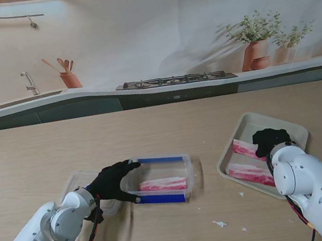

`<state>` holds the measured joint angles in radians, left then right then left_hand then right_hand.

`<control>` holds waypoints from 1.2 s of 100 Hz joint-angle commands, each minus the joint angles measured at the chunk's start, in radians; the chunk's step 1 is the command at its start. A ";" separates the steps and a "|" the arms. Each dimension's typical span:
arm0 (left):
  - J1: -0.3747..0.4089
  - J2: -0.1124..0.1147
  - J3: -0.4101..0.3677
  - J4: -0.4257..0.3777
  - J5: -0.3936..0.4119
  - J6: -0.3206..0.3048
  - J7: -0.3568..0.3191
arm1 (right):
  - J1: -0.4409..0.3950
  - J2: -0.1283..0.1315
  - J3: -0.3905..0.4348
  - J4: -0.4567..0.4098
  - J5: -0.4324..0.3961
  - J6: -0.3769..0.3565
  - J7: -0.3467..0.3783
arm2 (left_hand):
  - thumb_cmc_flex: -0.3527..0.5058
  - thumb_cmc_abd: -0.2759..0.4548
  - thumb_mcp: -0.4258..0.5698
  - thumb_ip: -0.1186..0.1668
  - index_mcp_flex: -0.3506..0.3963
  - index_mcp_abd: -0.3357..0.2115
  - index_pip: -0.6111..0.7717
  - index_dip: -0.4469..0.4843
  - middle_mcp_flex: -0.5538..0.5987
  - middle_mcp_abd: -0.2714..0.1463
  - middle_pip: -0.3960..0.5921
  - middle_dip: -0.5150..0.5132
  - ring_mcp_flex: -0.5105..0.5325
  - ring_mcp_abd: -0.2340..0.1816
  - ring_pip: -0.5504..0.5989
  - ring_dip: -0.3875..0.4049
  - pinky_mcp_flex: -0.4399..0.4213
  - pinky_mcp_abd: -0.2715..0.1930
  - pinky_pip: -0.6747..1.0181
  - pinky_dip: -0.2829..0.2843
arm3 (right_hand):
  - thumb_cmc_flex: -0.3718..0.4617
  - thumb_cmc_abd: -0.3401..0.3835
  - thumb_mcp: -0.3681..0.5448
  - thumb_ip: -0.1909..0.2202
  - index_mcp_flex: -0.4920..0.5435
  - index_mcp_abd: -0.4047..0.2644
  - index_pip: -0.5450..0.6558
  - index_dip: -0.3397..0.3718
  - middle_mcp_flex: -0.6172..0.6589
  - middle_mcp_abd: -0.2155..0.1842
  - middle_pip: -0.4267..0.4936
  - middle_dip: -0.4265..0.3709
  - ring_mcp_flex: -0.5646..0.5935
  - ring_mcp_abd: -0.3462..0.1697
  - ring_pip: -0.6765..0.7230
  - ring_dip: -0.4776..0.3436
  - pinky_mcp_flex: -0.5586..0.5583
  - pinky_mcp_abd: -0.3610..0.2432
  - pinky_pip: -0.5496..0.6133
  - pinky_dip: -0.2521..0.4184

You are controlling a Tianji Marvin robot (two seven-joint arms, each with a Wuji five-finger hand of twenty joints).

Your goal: Separate the bacon slices onto the tray

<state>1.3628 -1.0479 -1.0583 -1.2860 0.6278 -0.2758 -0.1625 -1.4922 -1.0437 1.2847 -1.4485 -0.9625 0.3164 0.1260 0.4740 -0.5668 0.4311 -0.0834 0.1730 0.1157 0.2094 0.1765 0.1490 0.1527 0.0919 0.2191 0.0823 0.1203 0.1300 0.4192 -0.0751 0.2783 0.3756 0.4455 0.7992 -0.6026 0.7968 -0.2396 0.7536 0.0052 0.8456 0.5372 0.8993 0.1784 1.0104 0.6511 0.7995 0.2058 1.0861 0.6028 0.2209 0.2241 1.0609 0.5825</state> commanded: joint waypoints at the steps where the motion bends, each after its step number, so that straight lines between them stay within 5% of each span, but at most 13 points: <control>1: 0.007 -0.004 0.006 0.018 0.002 0.007 -0.018 | 0.001 -0.010 -0.005 0.007 -0.001 0.017 0.008 | 0.075 0.027 0.076 0.019 0.020 0.045 0.012 -0.009 0.011 -0.075 0.022 -0.001 -0.033 -0.013 -0.018 -0.005 -0.005 -0.013 -0.015 0.004 | 0.079 0.060 0.023 0.003 0.019 -0.099 0.086 0.030 -0.013 -0.015 0.035 -0.006 -0.025 0.002 0.004 -0.004 -0.017 -0.006 0.048 0.020; 23: 0.007 -0.004 0.006 0.019 0.002 0.008 -0.017 | 0.004 -0.011 -0.016 0.025 -0.001 0.050 -0.001 | 0.075 0.028 0.075 0.019 0.020 0.046 0.012 -0.009 0.012 -0.073 0.023 -0.001 -0.032 -0.012 -0.017 -0.006 -0.004 -0.013 -0.016 0.005 | 0.075 0.057 0.026 0.006 -0.013 -0.075 0.069 0.018 -0.040 -0.021 0.018 -0.021 -0.047 -0.001 -0.017 -0.014 -0.026 -0.007 0.042 0.018; 36: 0.005 -0.004 0.008 0.022 0.003 0.006 -0.016 | -0.001 -0.013 -0.015 0.028 0.002 0.056 -0.015 | 0.074 0.031 0.075 0.019 0.020 0.044 0.012 -0.009 0.011 -0.076 0.022 -0.001 -0.033 -0.012 -0.018 -0.006 -0.005 -0.013 -0.016 0.004 | 0.043 0.043 0.025 0.010 -0.095 -0.015 -0.003 -0.088 -0.133 -0.018 -0.037 -0.084 -0.113 0.008 -0.088 -0.051 -0.049 -0.010 0.021 0.008; 40: 0.005 -0.004 0.008 0.022 0.002 0.007 -0.016 | -0.003 -0.015 -0.013 0.029 0.004 0.053 -0.026 | 0.076 0.031 0.075 0.019 0.020 0.044 0.012 -0.009 0.011 -0.075 0.022 -0.001 -0.033 -0.012 -0.018 -0.006 -0.005 -0.013 -0.016 0.005 | 0.027 0.049 0.037 0.016 -0.102 0.007 -0.056 -0.124 -0.163 -0.018 -0.057 -0.112 -0.136 0.009 -0.120 -0.066 -0.052 -0.012 0.018 0.006; 46: 0.005 -0.004 0.009 0.022 0.002 0.008 -0.017 | -0.007 -0.016 -0.007 0.026 0.005 0.049 -0.032 | 0.077 0.029 0.075 0.019 0.020 0.046 0.012 -0.009 0.010 -0.073 0.022 -0.001 -0.033 -0.012 -0.018 -0.006 -0.005 -0.013 -0.017 0.004 | -0.016 0.068 0.063 0.040 -0.102 0.031 -0.224 -0.087 -0.247 -0.028 -0.097 -0.175 -0.198 0.011 -0.197 -0.096 -0.070 -0.019 0.002 -0.005; 54: 0.004 -0.004 0.010 0.023 0.002 0.007 -0.017 | -0.013 -0.018 0.001 0.025 0.001 0.046 -0.049 | 0.077 0.028 0.075 0.019 0.019 0.045 0.012 -0.009 0.011 -0.074 0.022 -0.001 -0.033 -0.013 -0.018 -0.006 -0.004 -0.013 -0.016 0.005 | -0.055 0.090 0.096 0.123 -0.108 0.070 -0.392 -0.029 -0.327 -0.028 -0.148 -0.226 -0.257 0.016 -0.274 -0.127 -0.087 -0.023 -0.012 -0.006; 63: 0.002 -0.004 0.011 0.026 0.001 0.005 -0.016 | -0.019 -0.018 0.009 0.015 0.000 0.047 -0.045 | 0.076 0.028 0.075 0.019 0.019 0.045 0.012 -0.009 0.011 -0.074 0.022 -0.001 -0.033 -0.012 -0.018 -0.006 -0.005 -0.013 -0.016 0.005 | -0.064 0.100 0.090 0.129 -0.169 0.102 -0.455 -0.038 -0.422 -0.024 -0.219 -0.257 -0.330 0.014 -0.338 -0.152 -0.108 -0.029 -0.034 -0.015; 95: 0.000 -0.004 0.013 0.030 0.002 0.003 -0.012 | -0.022 -0.022 0.015 0.018 0.012 0.033 -0.073 | 0.075 0.028 0.076 0.019 0.018 0.045 0.011 -0.009 0.011 -0.074 0.021 -0.001 -0.033 -0.013 -0.018 -0.006 -0.005 -0.013 -0.016 0.005 | -0.080 0.110 0.069 0.131 -0.289 0.178 -0.533 -0.097 -0.618 -0.007 -0.305 -0.303 -0.506 -0.014 -0.523 -0.241 -0.179 -0.042 -0.196 -0.079; 120: 0.000 -0.006 0.012 0.033 0.002 0.002 -0.006 | -0.056 -0.034 0.062 -0.029 0.030 -0.035 -0.148 | 0.076 0.027 0.077 0.019 0.017 0.046 0.011 -0.009 0.010 -0.074 0.021 -0.001 -0.033 -0.013 -0.018 -0.006 -0.005 -0.014 -0.017 0.005 | -0.093 0.131 0.042 0.132 -0.316 0.157 -0.520 -0.102 -0.663 -0.019 -0.304 -0.306 -0.560 -0.028 -0.550 -0.255 -0.201 -0.065 -0.246 -0.082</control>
<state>1.3548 -1.0510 -1.0509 -1.2729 0.6273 -0.2797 -0.1521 -1.5282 -1.0701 1.3357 -1.4357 -0.9331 0.3031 -0.0305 0.4744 -0.5670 0.4315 -0.0834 0.1716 0.1153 0.2094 0.1765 0.1531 0.1518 0.0940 0.2191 0.0821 0.1203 0.1300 0.4192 -0.0751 0.2783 0.3756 0.4455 0.7177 -0.4974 0.8420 -0.1557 0.4632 0.1527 0.3165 0.4454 0.2747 0.1626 0.7053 0.3537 0.2754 0.1944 0.5425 0.3621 0.0388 0.1865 0.8426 0.5185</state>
